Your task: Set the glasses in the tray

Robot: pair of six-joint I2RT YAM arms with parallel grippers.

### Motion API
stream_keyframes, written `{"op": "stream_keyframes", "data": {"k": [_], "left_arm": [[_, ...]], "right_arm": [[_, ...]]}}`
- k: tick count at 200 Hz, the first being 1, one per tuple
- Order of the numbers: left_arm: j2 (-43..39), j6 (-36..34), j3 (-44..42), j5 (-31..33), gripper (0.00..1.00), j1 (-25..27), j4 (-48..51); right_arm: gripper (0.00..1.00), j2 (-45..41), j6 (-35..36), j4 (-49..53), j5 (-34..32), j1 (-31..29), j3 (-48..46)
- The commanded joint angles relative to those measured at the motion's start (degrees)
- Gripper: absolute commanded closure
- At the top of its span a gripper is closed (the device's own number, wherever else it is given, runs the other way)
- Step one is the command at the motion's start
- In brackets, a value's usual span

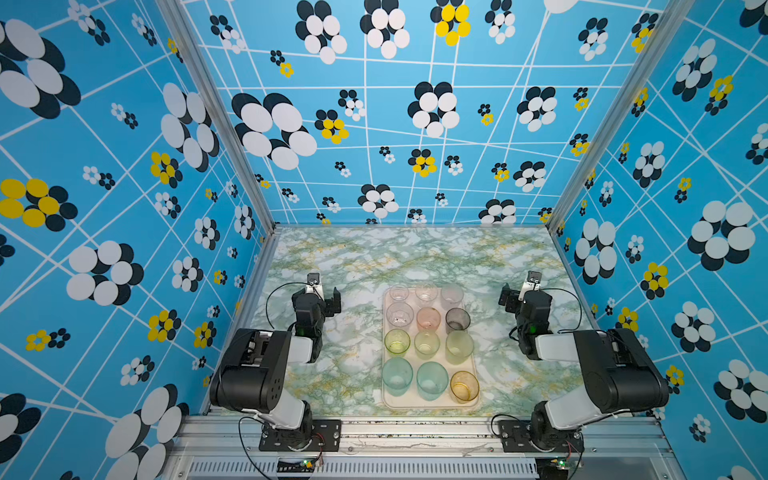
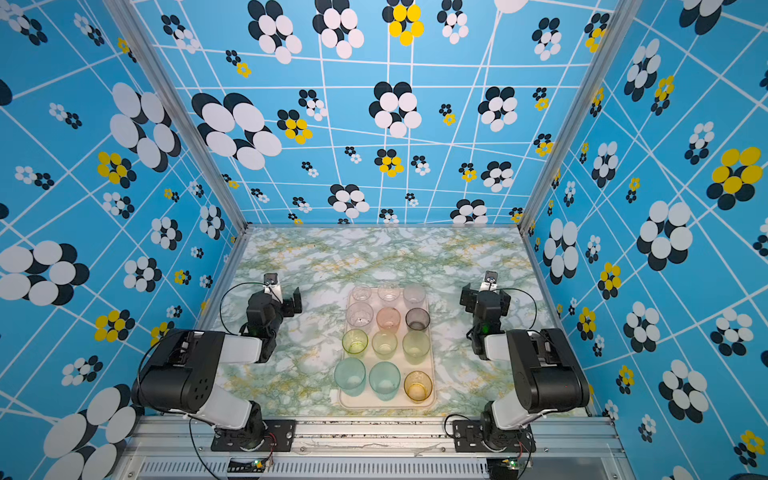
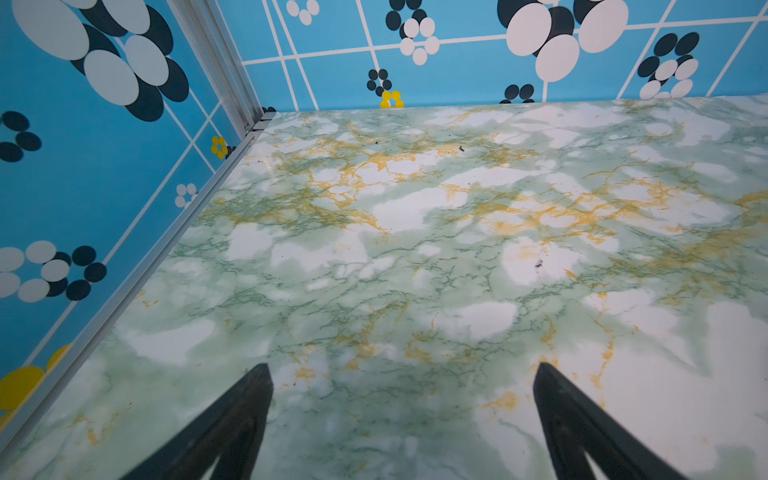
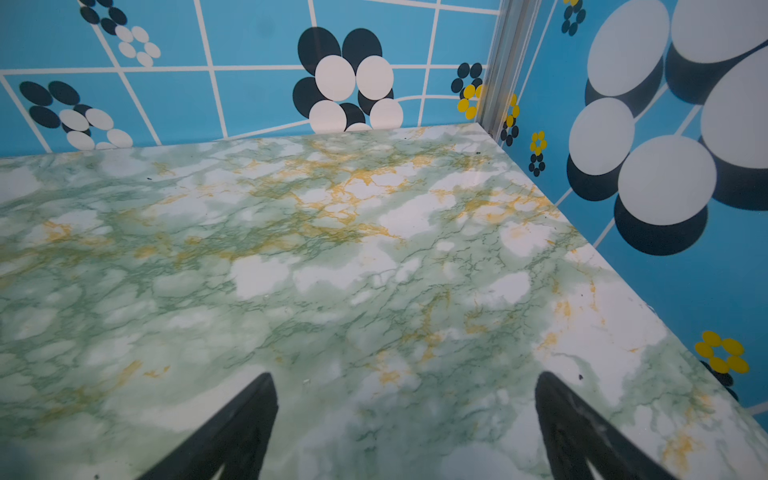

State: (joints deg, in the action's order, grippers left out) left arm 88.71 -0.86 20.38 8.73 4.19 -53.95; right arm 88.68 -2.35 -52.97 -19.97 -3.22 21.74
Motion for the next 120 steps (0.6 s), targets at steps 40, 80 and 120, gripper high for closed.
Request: {"op": "stream_keyframes", "data": {"k": [40, 80, 120], "left_arm": [[-0.24, 0.84, 1.31, -1.23, 0.01, -0.79, 1.34], [-0.29, 1.04, 1.41, -1.79, 0.01, -1.17, 1.57], [-0.29, 1.04, 1.24, -1.78, 0.01, -1.11, 1.4]], "right_arm": [[0.01, 0.44, -0.81, -0.93, 0.72, 0.32, -0.29], [0.01, 0.31, -0.55, -1.15, 0.72, 0.28, -0.42], [0.01, 0.35, -0.46, -1.2, 0.72, 0.24, -0.47]]}}
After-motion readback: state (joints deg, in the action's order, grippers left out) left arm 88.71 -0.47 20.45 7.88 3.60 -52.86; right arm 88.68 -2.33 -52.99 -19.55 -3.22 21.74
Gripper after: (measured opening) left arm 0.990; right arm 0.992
